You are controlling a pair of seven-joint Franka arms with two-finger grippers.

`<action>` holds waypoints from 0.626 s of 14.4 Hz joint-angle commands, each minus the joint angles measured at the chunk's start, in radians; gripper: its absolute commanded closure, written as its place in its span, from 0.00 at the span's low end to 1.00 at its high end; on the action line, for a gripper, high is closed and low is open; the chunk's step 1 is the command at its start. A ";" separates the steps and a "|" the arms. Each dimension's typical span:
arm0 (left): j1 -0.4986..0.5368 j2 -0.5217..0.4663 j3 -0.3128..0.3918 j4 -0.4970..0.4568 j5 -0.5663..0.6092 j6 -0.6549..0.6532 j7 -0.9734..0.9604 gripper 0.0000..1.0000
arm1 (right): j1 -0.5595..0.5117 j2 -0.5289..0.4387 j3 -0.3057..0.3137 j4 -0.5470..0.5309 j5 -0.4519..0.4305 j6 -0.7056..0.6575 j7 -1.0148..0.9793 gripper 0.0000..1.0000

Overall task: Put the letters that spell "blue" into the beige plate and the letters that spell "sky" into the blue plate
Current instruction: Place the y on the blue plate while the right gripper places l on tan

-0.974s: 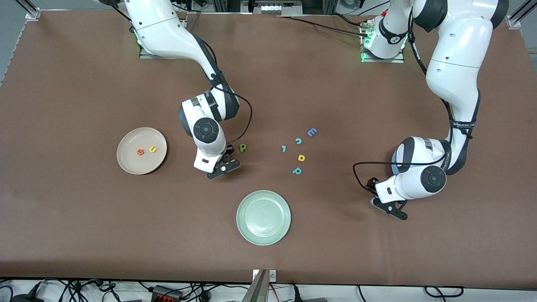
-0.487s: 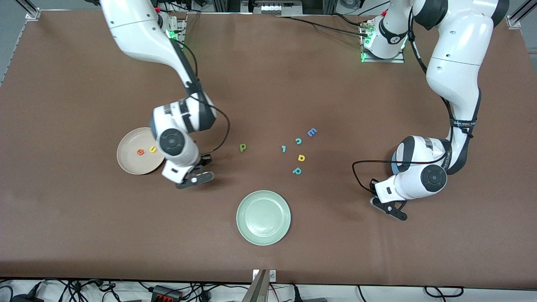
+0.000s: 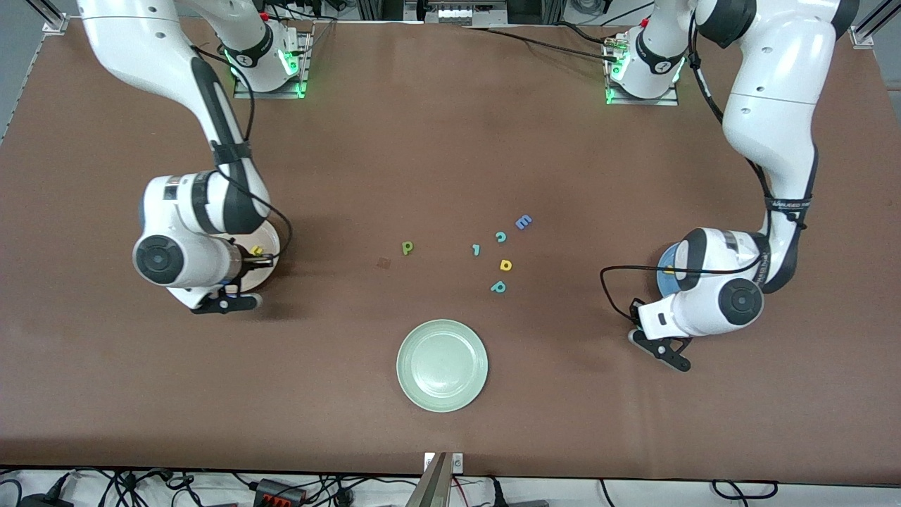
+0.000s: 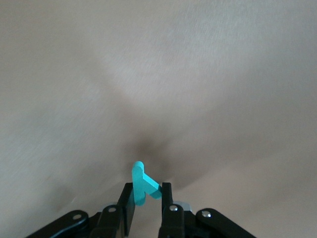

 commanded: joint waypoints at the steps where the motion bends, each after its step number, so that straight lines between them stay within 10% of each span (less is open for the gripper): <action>1: 0.011 -0.075 0.017 -0.010 0.005 -0.135 0.041 0.75 | -0.035 -0.038 0.017 -0.115 0.002 0.020 -0.004 0.93; 5: 0.014 -0.132 0.078 -0.026 0.015 -0.342 0.031 0.74 | -0.043 -0.032 0.017 -0.150 0.004 0.035 -0.002 0.84; 6: 0.043 -0.146 0.079 -0.063 0.015 -0.350 0.031 0.74 | -0.057 -0.032 0.017 -0.158 0.004 0.040 -0.002 0.62; 7: 0.063 -0.158 0.077 -0.087 0.015 -0.346 0.031 0.74 | -0.068 -0.032 0.017 -0.156 0.006 0.040 0.011 0.01; 9: 0.066 -0.152 0.079 -0.111 0.015 -0.338 0.027 0.74 | -0.066 -0.041 0.018 -0.140 0.010 0.034 0.018 0.00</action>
